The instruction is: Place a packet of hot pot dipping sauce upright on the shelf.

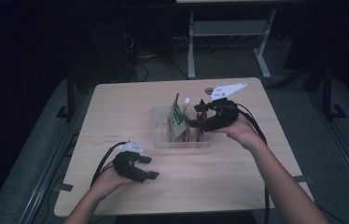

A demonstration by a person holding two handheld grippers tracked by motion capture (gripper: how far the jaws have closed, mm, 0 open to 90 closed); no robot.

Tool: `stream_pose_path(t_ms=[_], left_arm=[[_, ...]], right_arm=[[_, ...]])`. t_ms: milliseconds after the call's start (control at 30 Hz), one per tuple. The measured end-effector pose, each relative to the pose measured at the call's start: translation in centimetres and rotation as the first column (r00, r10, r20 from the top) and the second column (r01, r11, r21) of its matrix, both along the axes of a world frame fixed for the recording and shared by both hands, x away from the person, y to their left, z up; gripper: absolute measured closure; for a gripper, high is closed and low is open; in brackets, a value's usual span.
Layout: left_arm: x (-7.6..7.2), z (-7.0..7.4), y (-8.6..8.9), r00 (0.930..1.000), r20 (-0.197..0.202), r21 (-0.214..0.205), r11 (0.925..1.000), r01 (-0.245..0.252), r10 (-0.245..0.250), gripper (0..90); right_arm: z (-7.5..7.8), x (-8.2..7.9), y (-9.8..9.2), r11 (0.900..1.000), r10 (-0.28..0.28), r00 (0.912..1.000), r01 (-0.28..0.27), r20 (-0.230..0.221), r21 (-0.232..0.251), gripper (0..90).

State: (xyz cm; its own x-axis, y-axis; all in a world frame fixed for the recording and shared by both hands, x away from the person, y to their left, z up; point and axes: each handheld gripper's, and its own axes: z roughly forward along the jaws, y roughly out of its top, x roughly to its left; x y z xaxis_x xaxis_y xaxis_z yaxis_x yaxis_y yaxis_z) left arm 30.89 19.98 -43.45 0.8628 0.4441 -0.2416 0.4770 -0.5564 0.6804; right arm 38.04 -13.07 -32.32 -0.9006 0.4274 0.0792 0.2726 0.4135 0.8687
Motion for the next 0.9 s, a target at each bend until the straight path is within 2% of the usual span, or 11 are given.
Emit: stream_pose_path(t_ms=[233,400,633,800,900], left_arm=[[-0.3,-0.1,-0.2,0.9999,0.007,0.022,0.9996,0.015,-0.015,26.3],[-0.6,-0.2,-0.2,0.9999,0.008,0.03,0.9995,0.013,-0.013,26.2],[-0.9,-0.3,-0.3,0.9991,0.03,0.051,0.9983,0.028,-0.029,26.0],[-1.2,-0.3,-0.3,0.9985,0.035,0.062,0.9973,0.04,-0.042,25.8],[-1.2,-0.4,-0.4,0.998,0.038,0.064,0.9968,0.049,-0.051,25.8]], right_arm=[[-1.5,-2.8,-1.6,0.9999,-0.011,0.9998,0.011,0.014,-0.011,30.0],[-2.9,-4.4,-2.3,0.9999,-0.005,1.0,0.005,-0.003,-0.012,30.0],[-5.9,-6.1,-2.9,0.996,0.008,0.999,-0.012,-0.044,-0.089,30.1],[-8.5,-6.9,-3.7,0.9896,0.005,0.9955,-0.018,-0.095,-0.143,30.1],[-9.7,-7.2,-4.0,0.9843,-0.006,0.9941,-0.013,-0.108,-0.176,30.3]])
